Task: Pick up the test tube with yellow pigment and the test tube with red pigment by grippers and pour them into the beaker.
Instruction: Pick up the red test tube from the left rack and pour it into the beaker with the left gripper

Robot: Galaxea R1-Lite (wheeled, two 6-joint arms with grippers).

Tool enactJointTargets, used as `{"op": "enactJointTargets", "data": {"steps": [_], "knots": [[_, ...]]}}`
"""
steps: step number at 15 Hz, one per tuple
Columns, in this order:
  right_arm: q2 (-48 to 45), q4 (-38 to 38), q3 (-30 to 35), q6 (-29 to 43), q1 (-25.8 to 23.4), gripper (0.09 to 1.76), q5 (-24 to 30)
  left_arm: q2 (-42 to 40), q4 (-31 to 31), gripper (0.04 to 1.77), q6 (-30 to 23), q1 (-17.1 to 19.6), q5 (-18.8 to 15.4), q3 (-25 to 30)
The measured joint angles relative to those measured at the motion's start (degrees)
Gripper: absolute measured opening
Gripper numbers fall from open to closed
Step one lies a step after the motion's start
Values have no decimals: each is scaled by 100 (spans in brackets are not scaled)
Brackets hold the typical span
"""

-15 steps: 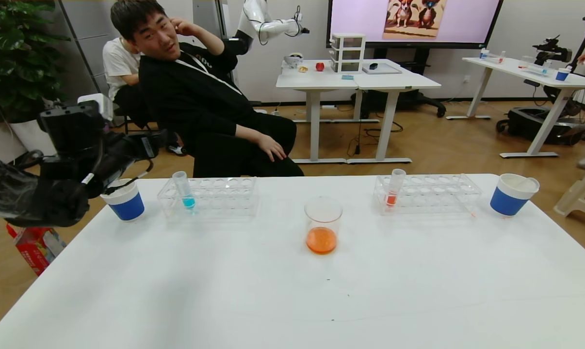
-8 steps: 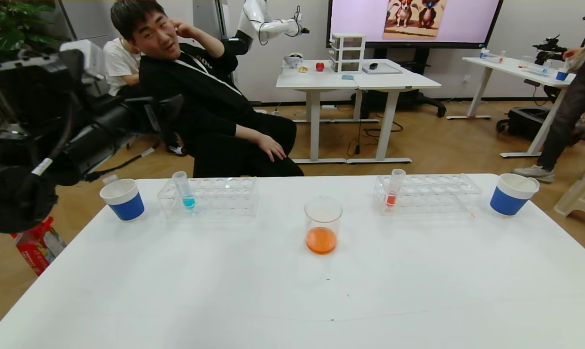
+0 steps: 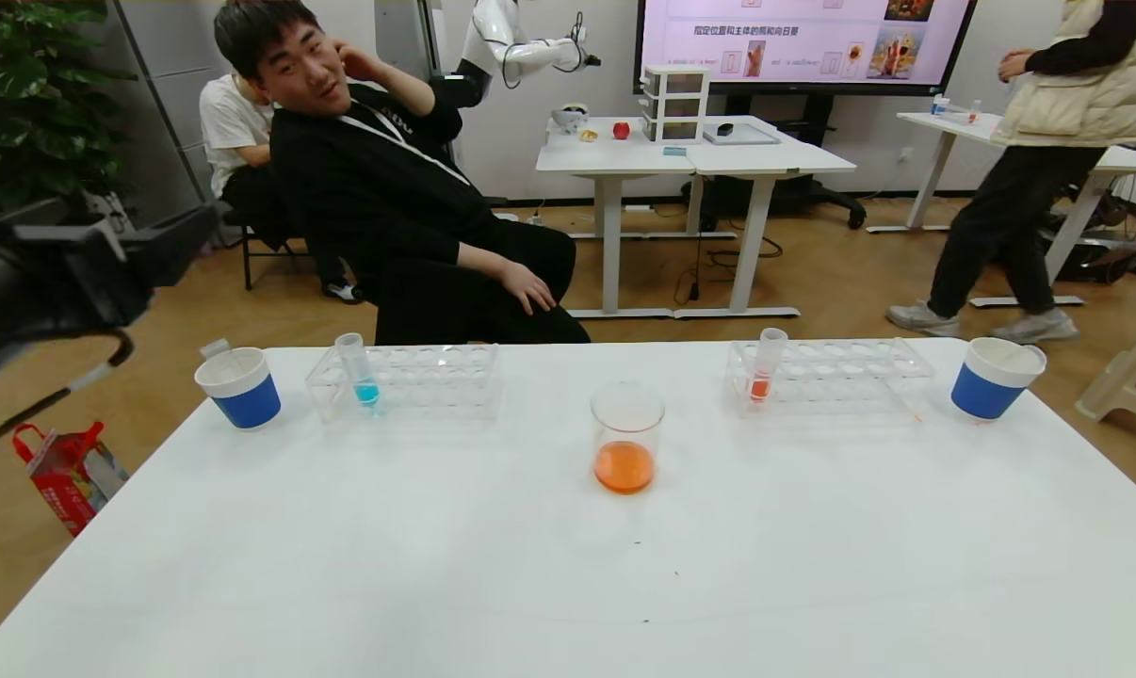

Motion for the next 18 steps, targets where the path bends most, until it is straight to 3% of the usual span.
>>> {"op": "enactJointTargets", "data": {"steps": [4,7,9,12,13,15,18], "knots": [[0,0,0,-2,0,173,4,-1467,69,175,105,295,-6,990],[0,0,0,0,0,173,4,-2621,513,175,110,330,0,1353],[0,0,0,0,0,173,4,-3471,1324,175,107,322,55,1425],[0,0,0,-2,0,173,4,-4810,3073,175,99,319,199,1342],[0,0,0,0,-2,173,4,-5138,3278,175,83,345,226,1301],[0,0,0,-2,0,173,4,-5704,3346,175,96,422,91,1362],[0,0,0,0,0,173,6,-6537,3349,175,135,477,-428,1947]]}}
